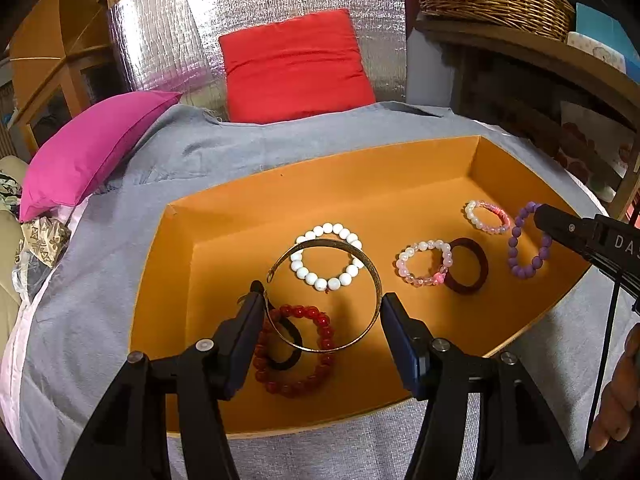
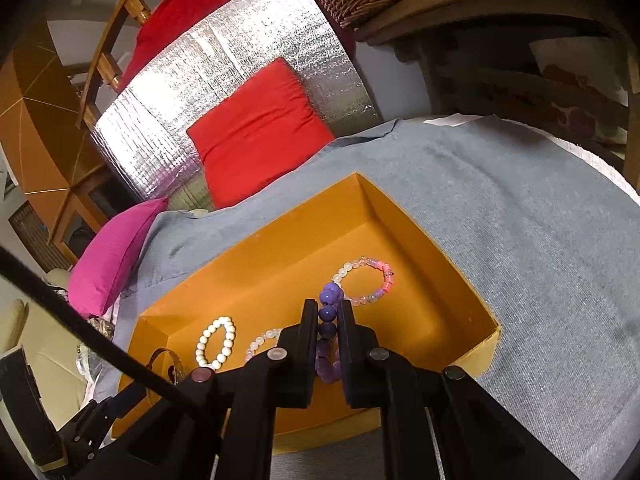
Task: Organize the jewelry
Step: 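Lower the silver bangle into the box with the left tool while the right tool lowers the purple bracelet in, then open both tools to release the bangle and purple bracelet in the box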
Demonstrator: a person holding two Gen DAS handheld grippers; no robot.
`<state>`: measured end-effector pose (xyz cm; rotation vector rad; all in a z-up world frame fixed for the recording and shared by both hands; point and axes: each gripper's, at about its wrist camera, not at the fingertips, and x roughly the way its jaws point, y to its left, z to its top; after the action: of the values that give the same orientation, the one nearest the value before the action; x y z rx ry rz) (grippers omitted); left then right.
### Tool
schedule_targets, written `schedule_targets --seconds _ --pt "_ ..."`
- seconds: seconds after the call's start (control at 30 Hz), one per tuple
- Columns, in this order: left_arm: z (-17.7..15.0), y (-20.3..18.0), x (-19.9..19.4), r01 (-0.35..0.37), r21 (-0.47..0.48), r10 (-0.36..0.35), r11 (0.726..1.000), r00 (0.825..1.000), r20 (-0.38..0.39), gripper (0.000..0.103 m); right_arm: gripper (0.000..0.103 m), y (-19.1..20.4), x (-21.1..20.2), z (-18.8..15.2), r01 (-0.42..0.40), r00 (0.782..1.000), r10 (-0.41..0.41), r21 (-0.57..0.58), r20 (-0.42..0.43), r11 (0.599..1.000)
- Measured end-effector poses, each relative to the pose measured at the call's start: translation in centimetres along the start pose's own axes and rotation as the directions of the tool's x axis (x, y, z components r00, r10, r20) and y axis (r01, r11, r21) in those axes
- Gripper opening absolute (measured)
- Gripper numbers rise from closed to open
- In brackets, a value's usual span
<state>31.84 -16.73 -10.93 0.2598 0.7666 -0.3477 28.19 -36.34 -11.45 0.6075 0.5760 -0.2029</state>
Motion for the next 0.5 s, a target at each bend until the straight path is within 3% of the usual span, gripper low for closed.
schedule_targets --seconds 0.5 --pt "-0.15 -0.31 0.54 -0.001 0.001 0.001 1.0 1.0 -0.021 0.063 0.011 -0.1 0.21 -0.12 0.007 1.0 -0.007 0.006 -0.011 1.0"
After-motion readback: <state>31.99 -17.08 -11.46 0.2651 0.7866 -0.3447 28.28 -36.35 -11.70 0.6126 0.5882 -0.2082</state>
